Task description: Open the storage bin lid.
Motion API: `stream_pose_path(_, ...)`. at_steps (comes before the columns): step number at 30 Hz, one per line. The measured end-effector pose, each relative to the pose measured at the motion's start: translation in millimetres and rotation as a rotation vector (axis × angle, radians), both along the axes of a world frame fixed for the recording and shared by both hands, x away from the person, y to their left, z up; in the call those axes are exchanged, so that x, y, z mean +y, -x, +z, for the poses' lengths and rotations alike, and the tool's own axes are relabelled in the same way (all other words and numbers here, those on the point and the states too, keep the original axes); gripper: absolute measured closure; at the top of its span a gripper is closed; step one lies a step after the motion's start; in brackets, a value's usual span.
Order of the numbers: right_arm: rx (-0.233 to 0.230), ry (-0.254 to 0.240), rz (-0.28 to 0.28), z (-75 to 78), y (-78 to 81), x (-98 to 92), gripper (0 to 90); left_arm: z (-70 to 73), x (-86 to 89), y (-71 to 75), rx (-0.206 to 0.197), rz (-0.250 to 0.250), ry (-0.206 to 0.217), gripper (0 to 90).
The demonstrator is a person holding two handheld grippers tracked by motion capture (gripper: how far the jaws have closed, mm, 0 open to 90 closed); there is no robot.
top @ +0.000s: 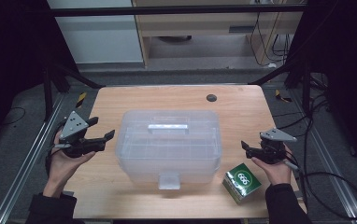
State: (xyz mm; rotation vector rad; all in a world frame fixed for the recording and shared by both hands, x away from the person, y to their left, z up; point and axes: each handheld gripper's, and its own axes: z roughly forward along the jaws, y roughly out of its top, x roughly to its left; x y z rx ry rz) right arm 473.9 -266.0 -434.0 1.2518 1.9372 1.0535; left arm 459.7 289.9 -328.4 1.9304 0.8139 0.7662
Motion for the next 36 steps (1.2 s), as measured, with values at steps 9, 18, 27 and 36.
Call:
stream_pose_path(9,0.037,-0.021,0.02,-0.8,-0.9,1.0,30.3,14.8,-17.2,-4.6,-0.013,-0.043,-0.026,23.3)
stream_pose_path(18,0.068,-0.01,0.04,-0.9,-1.0,1.1,37.9,26.3,-41.1,-7.9,-0.056,-0.084,-0.099,26.0)
stream_pose_path(27,0.079,-0.002,0.047,-0.5,-1.1,1.7,38.5,29.6,-45.8,-10.4,-0.112,-0.128,-0.163,32.0)
stream_pose_path(36,0.112,0.002,0.059,-1.3,-1.7,4.6,38.9,35.7,-58.5,-8.6,-0.133,-0.158,-0.25,33.6)
